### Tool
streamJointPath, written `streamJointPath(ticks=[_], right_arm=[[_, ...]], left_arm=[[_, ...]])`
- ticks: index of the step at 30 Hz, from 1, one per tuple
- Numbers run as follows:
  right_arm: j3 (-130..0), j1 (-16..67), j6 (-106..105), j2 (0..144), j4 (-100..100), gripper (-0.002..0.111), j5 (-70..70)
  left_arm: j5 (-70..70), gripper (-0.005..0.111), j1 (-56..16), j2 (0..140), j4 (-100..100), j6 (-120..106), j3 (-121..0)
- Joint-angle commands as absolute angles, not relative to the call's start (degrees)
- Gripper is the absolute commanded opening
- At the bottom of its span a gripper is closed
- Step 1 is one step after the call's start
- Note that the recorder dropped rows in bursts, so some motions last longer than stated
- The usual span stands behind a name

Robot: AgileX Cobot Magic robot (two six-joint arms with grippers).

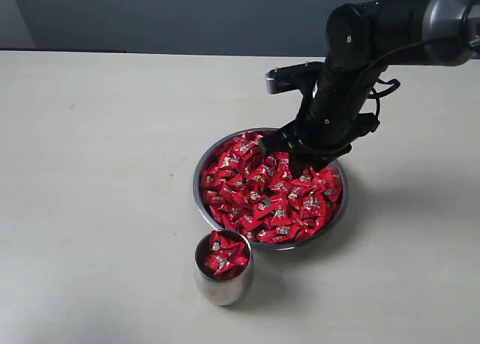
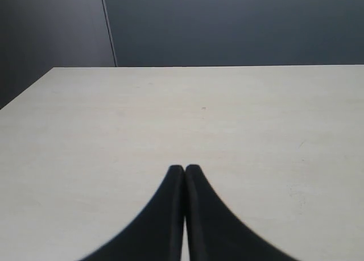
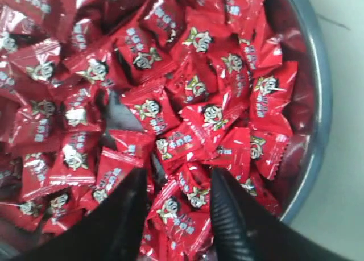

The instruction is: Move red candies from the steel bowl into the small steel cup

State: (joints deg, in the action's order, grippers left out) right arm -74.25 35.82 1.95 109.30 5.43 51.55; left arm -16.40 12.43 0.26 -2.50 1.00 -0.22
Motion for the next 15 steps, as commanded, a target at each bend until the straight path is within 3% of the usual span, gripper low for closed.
streamJointPath(ticks=[1, 15], right_arm=[[-75.09, 35.74, 0.68, 108.77, 6.5, 0.036, 55.06], [-75.09, 35.31, 2.25, 108.77, 3.88, 0.036, 61.95]], left_arm=[[-16.3, 0.0, 12.48, 0.0, -2.57, 1.15, 0.0], [-16.3, 0.0, 12.48, 0.0, -2.57, 1.15, 0.0]])
